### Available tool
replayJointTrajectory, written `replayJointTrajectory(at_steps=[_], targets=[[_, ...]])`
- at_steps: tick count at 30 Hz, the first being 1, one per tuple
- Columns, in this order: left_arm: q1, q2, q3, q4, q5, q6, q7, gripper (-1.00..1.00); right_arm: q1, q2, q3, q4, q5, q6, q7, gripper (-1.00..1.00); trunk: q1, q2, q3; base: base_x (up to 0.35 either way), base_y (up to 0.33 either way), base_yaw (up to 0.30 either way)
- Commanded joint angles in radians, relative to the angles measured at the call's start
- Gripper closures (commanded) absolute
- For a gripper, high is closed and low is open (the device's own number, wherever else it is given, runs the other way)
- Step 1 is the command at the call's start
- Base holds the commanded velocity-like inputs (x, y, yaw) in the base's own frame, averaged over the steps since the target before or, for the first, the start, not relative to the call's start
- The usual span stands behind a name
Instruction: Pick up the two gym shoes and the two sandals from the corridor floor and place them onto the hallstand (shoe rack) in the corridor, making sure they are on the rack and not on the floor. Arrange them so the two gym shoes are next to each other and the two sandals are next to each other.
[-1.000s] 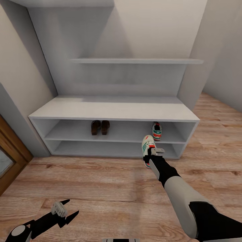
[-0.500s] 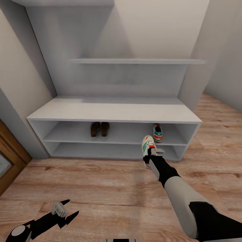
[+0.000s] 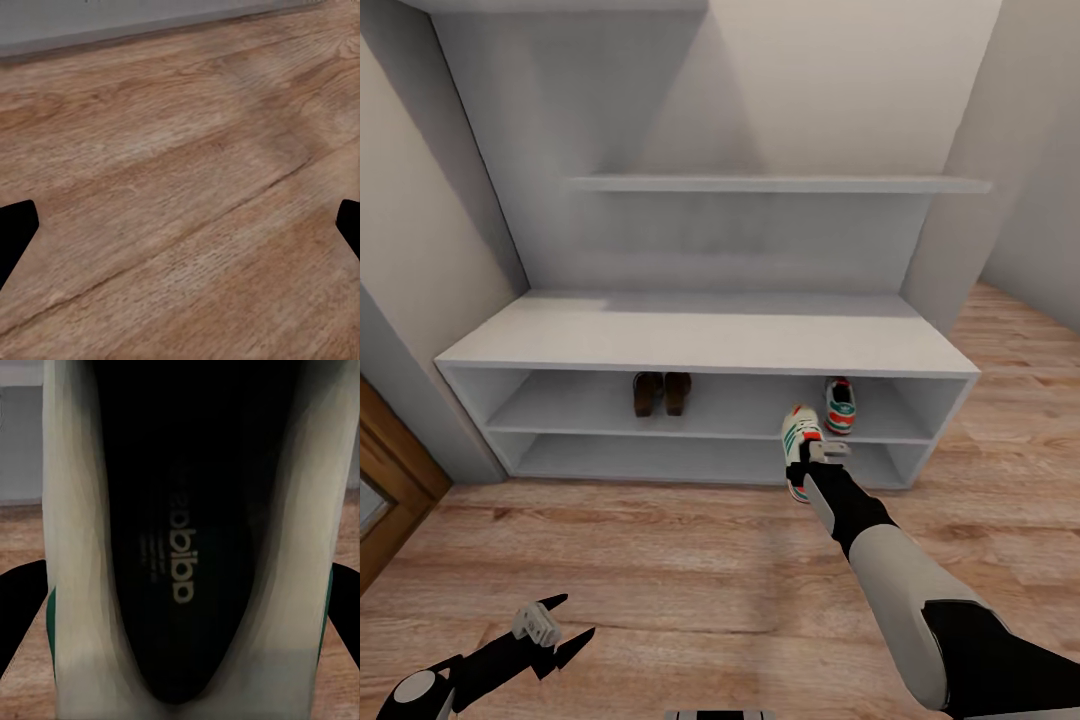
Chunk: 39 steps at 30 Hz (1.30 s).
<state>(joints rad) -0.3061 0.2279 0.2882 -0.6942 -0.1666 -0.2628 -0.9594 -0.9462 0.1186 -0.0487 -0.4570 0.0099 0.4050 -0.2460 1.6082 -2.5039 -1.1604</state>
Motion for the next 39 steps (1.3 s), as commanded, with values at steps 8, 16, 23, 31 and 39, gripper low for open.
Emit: replayJointTrajectory(at_steps=[8,16,23,31,39], targets=[[-0.001,-0.001,0.006,-0.001,-0.01,-0.006,-0.003,-1.0,0.0,0.001,-0.005,-0.002,0.001,0.005,-0.001,1.0,0.0,0.0,-0.001,0.135,0.011,0.0],[-0.001,-0.001,0.006,-0.001,-0.01,-0.006,-0.003,-1.0,0.0,0.001,-0.005,-0.002,0.001,0.005,-0.001,1.0,0.0,0.0,-0.001,0.203,0.001,0.0],[-0.001,-0.002,0.005,-0.001,-0.01,-0.006,-0.004,-1.0,0.0,0.001,-0.005,-0.002,0.001,0.005,-0.001,1.0,0.0,0.0,-0.001,0.033,0.0,0.0],[-0.001,-0.002,0.006,-0.001,-0.01,-0.006,-0.003,-1.0,0.0,0.0,-0.005,-0.002,0.001,0.005,-0.001,1.0,0.0,0.0,-0.001,0.239,0.0,0.0],[-0.001,-0.002,0.006,-0.001,-0.01,-0.006,-0.004,-1.0,0.0,0.0,-0.006,-0.002,0.002,0.005,-0.002,1.0,0.0,0.0,-0.001,0.069,0.0,0.0]])
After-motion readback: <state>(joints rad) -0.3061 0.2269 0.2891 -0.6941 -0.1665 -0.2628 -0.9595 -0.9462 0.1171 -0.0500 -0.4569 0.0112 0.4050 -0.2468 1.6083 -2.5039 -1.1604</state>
